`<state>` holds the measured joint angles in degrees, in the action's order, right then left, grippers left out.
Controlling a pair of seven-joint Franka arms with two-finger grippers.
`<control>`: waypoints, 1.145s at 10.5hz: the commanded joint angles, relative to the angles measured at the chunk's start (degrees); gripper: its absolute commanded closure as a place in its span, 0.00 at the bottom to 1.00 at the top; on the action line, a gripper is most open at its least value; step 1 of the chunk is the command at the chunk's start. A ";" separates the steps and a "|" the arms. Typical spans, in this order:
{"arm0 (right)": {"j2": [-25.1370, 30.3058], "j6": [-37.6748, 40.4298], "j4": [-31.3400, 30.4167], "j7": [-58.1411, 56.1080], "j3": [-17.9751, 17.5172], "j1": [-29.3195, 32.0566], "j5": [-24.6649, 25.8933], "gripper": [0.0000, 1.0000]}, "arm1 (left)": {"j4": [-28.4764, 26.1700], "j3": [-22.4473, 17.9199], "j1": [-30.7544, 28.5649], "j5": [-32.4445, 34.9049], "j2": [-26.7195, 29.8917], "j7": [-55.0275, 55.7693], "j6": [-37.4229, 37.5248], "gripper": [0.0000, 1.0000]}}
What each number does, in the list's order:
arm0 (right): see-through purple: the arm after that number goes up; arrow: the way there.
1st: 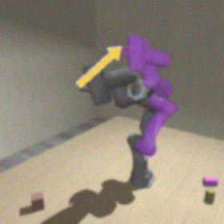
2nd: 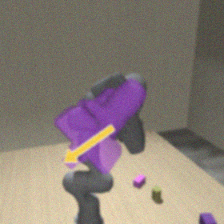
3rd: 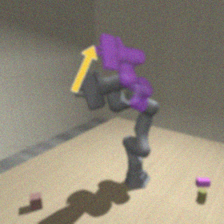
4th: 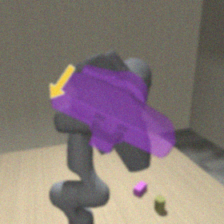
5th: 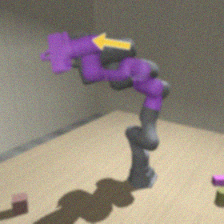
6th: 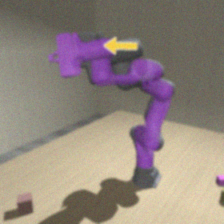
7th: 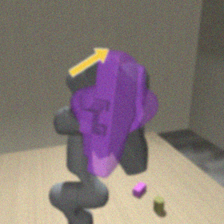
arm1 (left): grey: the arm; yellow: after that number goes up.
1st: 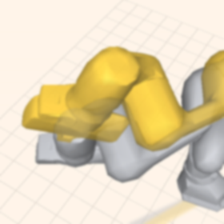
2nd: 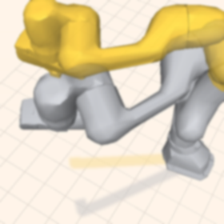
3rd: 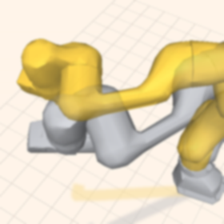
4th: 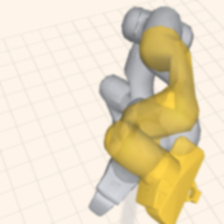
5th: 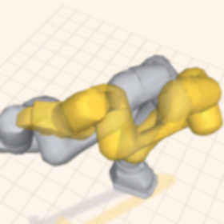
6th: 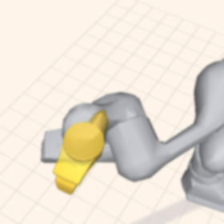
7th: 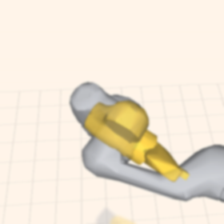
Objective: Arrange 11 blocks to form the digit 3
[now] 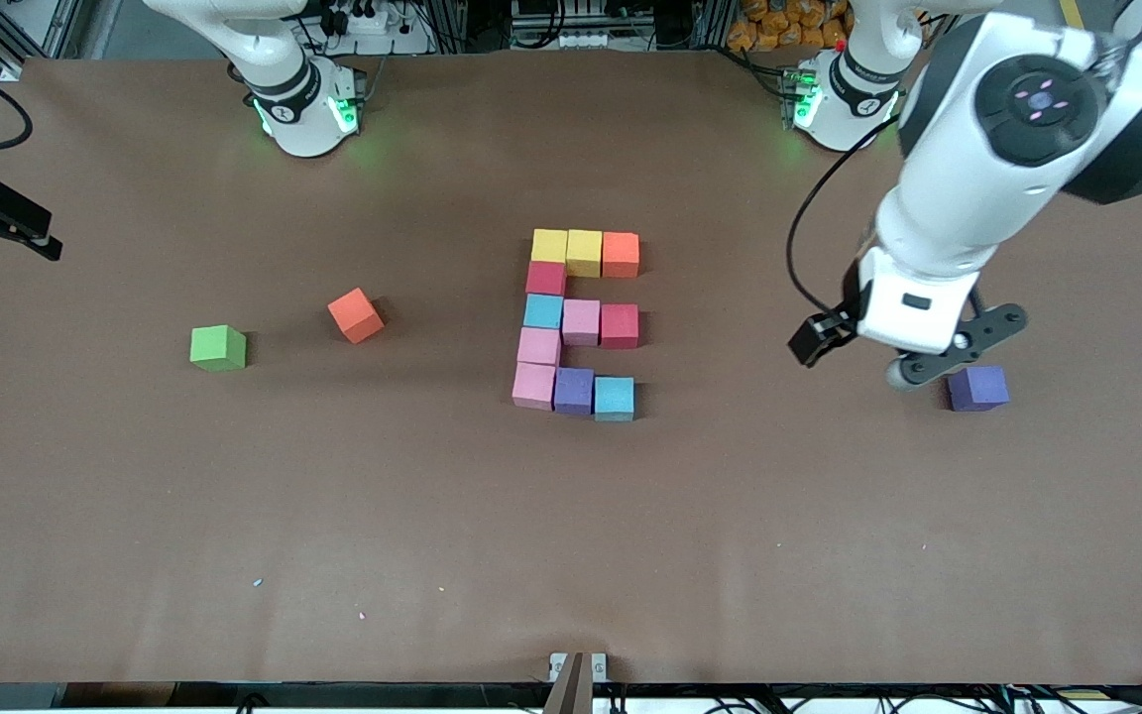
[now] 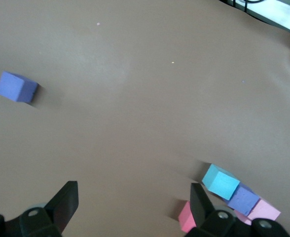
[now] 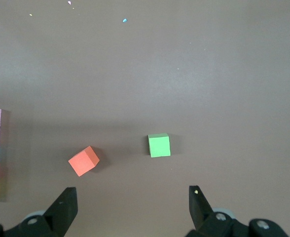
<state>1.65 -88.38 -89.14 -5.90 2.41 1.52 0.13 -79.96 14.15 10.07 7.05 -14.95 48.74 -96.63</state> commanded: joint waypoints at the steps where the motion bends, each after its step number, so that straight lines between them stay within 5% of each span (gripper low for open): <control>1: 0.10 0.58 0.37 -0.17 -0.13 -0.12 0.93 0.00 | -0.98 0.18 -1.45 1.04 2.82 -4.16 2.84 0.00; 12: 0.10 0.58 0.37 -0.25 -0.13 -0.12 0.93 0.00 | -0.98 0.44 -1.46 0.86 3.17 -4.09 4.78 0.00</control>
<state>1.65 -88.37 -89.15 -5.90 2.40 1.52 0.15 -80.17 14.35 8.76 7.05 -12.95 45.21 -92.58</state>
